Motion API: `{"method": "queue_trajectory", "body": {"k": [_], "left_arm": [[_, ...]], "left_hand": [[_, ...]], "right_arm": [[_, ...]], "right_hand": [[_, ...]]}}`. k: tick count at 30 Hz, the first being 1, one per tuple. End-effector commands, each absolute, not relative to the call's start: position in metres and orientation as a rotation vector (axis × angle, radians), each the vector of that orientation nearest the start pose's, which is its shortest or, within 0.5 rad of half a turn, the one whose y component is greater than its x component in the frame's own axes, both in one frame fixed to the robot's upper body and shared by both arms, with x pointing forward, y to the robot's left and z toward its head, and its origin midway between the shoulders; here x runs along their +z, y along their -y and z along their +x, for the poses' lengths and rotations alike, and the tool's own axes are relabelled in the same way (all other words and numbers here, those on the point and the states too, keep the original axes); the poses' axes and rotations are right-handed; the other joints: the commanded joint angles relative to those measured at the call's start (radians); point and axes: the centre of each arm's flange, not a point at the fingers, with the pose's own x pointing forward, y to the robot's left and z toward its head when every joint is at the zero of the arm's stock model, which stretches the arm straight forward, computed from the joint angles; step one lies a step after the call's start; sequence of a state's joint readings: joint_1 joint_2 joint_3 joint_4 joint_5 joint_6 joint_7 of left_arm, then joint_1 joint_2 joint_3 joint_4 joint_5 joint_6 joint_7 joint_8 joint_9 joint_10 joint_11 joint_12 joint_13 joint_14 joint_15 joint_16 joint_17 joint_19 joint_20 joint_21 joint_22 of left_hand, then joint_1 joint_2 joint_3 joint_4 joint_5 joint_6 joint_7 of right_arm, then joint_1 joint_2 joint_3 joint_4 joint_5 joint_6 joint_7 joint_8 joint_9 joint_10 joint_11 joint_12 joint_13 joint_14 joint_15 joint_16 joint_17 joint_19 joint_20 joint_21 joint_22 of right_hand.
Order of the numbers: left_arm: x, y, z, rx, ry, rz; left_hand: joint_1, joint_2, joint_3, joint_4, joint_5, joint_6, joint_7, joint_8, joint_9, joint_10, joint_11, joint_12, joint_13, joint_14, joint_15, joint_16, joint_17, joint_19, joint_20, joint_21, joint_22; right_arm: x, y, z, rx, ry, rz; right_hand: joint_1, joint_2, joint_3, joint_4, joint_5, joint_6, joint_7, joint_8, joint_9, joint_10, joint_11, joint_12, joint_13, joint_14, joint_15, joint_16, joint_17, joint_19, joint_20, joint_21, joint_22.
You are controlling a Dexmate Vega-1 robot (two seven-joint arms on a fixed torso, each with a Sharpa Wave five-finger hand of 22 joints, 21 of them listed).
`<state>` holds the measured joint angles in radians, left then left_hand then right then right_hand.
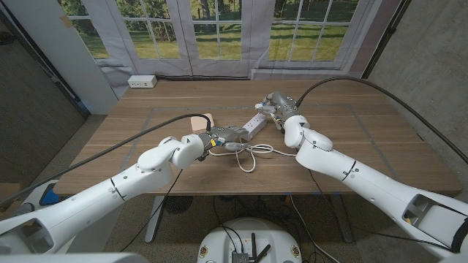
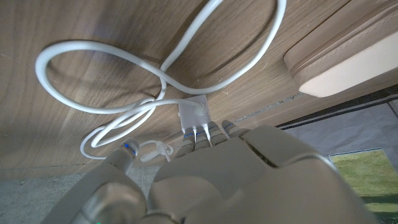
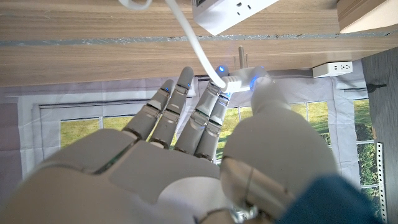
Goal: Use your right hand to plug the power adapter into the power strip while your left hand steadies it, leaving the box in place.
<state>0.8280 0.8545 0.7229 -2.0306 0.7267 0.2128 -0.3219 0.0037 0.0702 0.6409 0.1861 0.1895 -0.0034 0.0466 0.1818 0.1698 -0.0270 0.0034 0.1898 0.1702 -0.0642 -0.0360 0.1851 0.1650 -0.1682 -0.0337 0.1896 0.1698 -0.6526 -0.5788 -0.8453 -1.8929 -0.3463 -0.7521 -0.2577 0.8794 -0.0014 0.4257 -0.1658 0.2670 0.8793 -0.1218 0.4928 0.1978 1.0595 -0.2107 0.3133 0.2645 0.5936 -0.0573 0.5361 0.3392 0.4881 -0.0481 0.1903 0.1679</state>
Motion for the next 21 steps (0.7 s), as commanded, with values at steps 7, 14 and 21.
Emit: {"method": "queue_trajectory", "body": {"k": [7, 14, 21], "left_arm": [[-0.0413, -0.1401, 0.5421, -0.333, 0.585, 1.705], [-0.0414, -0.14, 0.542, -0.341, 0.587, 1.703], [-0.0417, -0.1399, 0.5417, -0.344, 0.584, 1.703]], "left_hand": [[-0.007, 0.115, 0.01, -0.001, 0.006, 0.009, 0.0, 0.004, 0.003, 0.01, -0.002, 0.005, 0.001, 0.008, 0.001, -0.001, 0.005, -0.027, -0.079, 0.004, 0.004], [-0.006, 0.116, 0.011, -0.001, 0.006, 0.011, 0.001, 0.004, 0.003, 0.012, -0.003, 0.004, 0.001, 0.009, 0.001, -0.002, 0.005, -0.026, -0.079, 0.004, 0.004], [-0.006, 0.115, 0.011, -0.001, 0.005, 0.012, 0.002, 0.004, 0.003, 0.014, -0.003, 0.004, 0.001, 0.01, 0.001, -0.002, 0.005, -0.025, -0.079, 0.005, 0.004]], "right_arm": [[0.0144, 0.113, 0.5922, -0.145, 0.503, -1.093], [0.0136, 0.1128, 0.5949, -0.137, 0.486, -1.095], [0.0131, 0.1134, 0.5982, -0.097, 0.48, -1.094]], "right_hand": [[0.044, 0.034, 0.002, -0.007, 0.009, 0.053, -0.057, 0.001, 0.003, 0.0, -0.004, -0.007, 0.003, -0.003, -0.159, -0.005, 0.004, -0.008, -0.006, 0.001, 0.002], [0.057, 0.036, 0.003, -0.01, 0.012, 0.042, -0.065, -0.004, 0.004, -0.009, -0.005, -0.014, 0.002, -0.01, -0.159, -0.006, 0.006, -0.013, -0.004, -0.001, 0.002], [0.072, 0.036, 0.003, -0.014, 0.015, 0.028, -0.069, -0.011, 0.004, -0.021, -0.005, -0.019, 0.005, -0.019, -0.159, -0.008, 0.009, -0.016, -0.004, -0.001, 0.002]]}}
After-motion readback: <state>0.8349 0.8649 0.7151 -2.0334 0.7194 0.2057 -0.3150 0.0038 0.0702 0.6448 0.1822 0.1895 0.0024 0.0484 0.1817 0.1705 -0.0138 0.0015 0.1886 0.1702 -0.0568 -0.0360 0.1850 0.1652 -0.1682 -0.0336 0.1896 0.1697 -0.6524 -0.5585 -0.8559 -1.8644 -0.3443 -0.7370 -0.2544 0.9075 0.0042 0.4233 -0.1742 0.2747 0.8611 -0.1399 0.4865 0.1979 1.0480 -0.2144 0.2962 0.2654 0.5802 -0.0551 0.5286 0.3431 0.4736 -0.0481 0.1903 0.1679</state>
